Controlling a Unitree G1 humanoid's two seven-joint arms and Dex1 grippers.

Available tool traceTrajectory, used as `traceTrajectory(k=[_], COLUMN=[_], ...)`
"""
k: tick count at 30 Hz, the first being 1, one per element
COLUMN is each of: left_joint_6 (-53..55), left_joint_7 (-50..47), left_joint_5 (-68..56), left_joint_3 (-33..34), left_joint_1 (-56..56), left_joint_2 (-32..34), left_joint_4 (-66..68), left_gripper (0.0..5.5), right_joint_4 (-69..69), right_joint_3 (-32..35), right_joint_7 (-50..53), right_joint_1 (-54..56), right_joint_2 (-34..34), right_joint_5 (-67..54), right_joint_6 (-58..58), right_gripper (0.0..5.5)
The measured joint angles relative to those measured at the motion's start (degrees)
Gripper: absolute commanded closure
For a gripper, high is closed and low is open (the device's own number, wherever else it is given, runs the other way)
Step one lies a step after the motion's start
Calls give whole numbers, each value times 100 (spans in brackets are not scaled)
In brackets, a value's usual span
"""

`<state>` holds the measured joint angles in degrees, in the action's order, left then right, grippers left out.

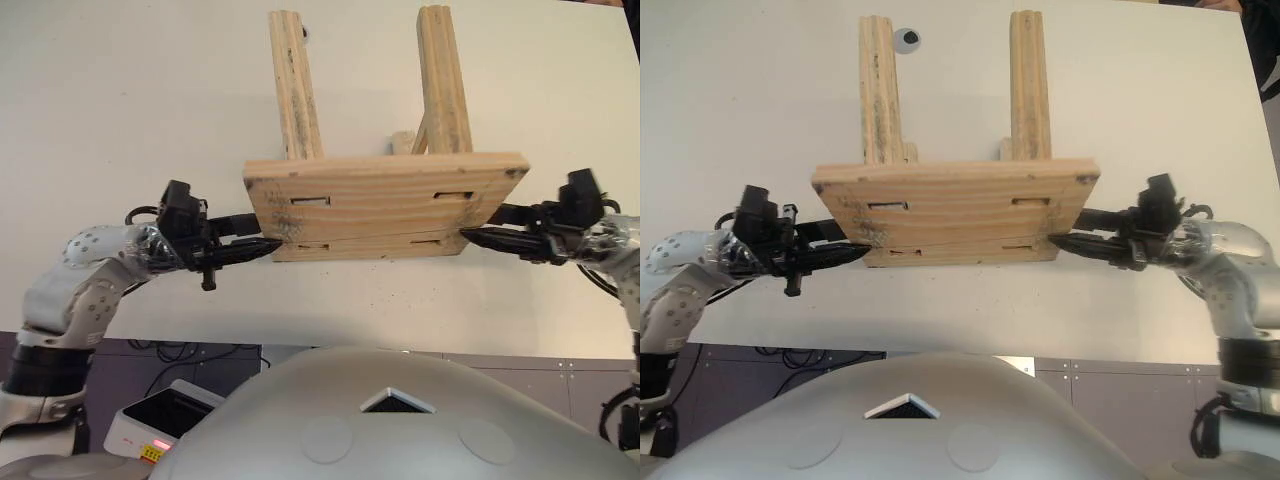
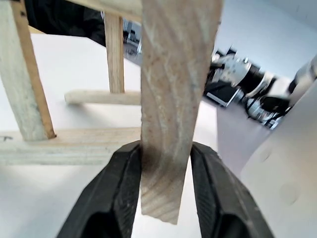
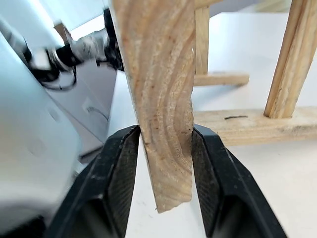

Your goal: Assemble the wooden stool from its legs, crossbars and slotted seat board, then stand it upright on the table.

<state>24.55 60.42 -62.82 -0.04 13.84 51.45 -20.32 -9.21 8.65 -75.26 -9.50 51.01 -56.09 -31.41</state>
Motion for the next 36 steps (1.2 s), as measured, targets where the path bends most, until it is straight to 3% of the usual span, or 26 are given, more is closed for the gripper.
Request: traceTrajectory(k=[2,5,10,14,16,18,22,27,31,36], left_joint_6=[274,1018,2464,3663,4094,4404,4250,3947,3853,2891], left_joint_7=[-667,-1887,-3646,-4876,-5347,-5568,-5366,-4462,-4112,-4166], left_joint_5=[-1164,-2875,-4675,-5062,-4834,-4098,-2741,-1290,-692,244], left_joint_3=[83,112,-268,-767,-884,-864,-576,31,765,1381], left_joint_1=[-108,-842,-2964,-4953,-5829,-6680,-7387,-7819,-7944,-7910], left_joint_2=[202,944,1143,721,338,-155,-757,-1304,-1353,-1238], left_joint_4=[-172,-28,1672,3848,4982,6146,7279,8168,8547,8649], left_gripper=[412,412,412,408,405,404,312,224,156,156], right_joint_4=[60,717,3202,5641,6728,7509,8071,8360,8358,8188], right_joint_3=[-12,-371,-772,-980,-1043,-1105,-881,-166,348,780], right_joint_7=[515,1726,3108,3796,4011,4240,4421,4281,3665,3319], right_joint_1=[221,1764,4958,7053,7954,8696,8999,8903,8753,8452], right_joint_2=[492,783,-367,-1205,-1506,-1885,-2350,-2328,-2001,-1572], right_joint_5=[-1197,-2451,-2121,-1097,-442,420,1300,1733,1839,2053], right_joint_6=[-669,-2060,-3954,-4259,-4040,-3595,-2999,-2532,-2515,-2053], right_gripper=[401,401,401,401,400,333,255,157,78,78])
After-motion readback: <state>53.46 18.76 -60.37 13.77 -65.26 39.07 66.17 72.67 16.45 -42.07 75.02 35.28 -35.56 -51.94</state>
